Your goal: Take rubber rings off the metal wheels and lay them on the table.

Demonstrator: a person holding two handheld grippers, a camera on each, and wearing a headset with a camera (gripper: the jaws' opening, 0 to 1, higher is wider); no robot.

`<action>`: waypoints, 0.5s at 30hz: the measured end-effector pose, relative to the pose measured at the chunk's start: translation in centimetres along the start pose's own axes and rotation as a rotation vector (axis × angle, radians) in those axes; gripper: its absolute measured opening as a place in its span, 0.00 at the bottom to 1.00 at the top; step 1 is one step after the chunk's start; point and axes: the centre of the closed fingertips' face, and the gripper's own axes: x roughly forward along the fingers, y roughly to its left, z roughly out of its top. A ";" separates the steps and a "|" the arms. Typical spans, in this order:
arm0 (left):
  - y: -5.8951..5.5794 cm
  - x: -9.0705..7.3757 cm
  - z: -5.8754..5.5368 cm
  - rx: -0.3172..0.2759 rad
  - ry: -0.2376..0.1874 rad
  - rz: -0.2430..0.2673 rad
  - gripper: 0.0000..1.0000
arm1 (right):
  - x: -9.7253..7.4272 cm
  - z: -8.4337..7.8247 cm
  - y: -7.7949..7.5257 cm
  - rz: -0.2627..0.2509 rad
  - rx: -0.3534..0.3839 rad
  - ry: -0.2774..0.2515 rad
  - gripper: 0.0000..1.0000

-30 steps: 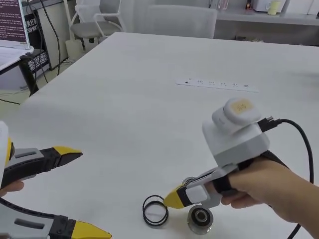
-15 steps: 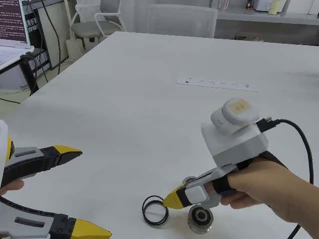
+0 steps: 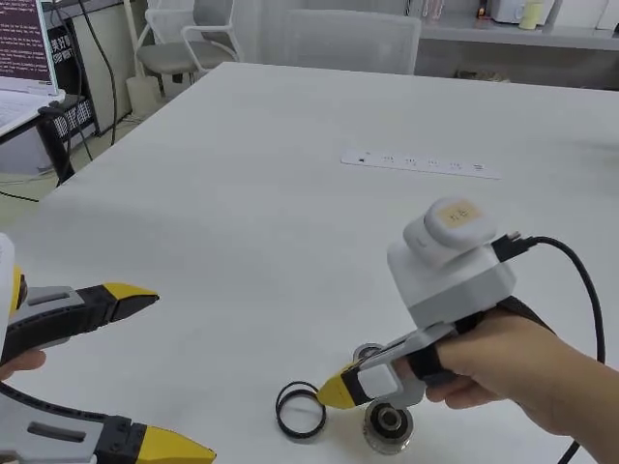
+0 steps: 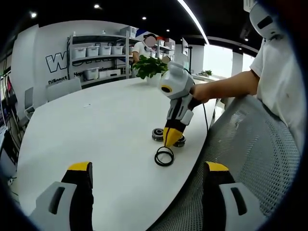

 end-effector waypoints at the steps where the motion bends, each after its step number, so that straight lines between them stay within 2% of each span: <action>1: 0.0 0.0 0.0 -0.001 -0.001 0.000 0.94 | 0.0 0.0 0.0 -0.001 0.004 -0.001 0.00; 15: -0.1 0.1 -0.2 0.003 0.013 -0.009 0.94 | 0.3 -0.2 -0.4 -0.021 -0.001 0.011 0.00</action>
